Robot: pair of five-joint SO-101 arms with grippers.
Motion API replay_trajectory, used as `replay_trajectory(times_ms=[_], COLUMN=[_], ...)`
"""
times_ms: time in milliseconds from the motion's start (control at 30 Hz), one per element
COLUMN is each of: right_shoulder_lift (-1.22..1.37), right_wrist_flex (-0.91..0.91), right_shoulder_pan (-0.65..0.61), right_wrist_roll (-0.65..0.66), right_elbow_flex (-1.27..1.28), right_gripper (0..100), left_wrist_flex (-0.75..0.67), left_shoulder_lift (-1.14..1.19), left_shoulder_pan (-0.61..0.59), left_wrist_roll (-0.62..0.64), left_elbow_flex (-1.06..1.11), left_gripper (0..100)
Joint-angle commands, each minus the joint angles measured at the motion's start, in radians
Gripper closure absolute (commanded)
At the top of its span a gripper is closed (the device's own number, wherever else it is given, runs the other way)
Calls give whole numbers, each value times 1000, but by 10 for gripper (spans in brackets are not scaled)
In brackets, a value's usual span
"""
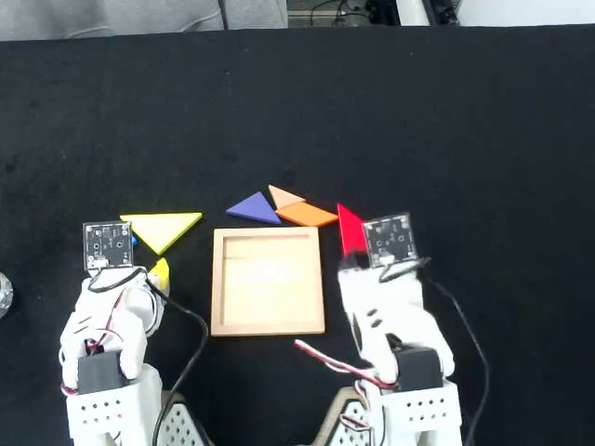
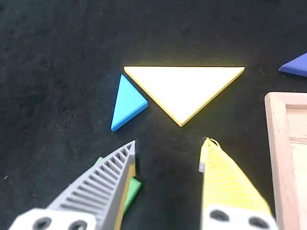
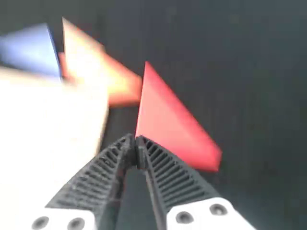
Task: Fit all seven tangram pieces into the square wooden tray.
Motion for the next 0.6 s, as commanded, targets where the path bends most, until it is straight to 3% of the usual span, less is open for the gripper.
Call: replay_trajectory(times_ms=[0, 67, 267, 367, 467, 567], right_shoulder_lift=[-77, -73, -74, -81, -74, -74], right_wrist_flex=[-365, -385, -150, -104, -101, -98], right_shoulder_pan=[-41, -41, -37, -38, -37, -8], right_wrist_roll=[0, 0, 8, 8, 9, 9], right_elbow_flex=[-1, -1, -1, -1, -1, -1], right_gripper=[986, 986, 986, 986, 986, 986], left_wrist_flex=[5, 8, -28, -175, -304, -322], left_shoulder_lift=[-8, -8, -8, -6, 8, 66], left_shoulder_pan=[47, 77, 142, 140, 131, 119], left_wrist_roll=[5, -2, -38, -325, -405, -519], left_elbow_flex=[-150, -199, -176, -133, -110, -142], left_gripper=[778, 777, 776, 780, 780, 780])
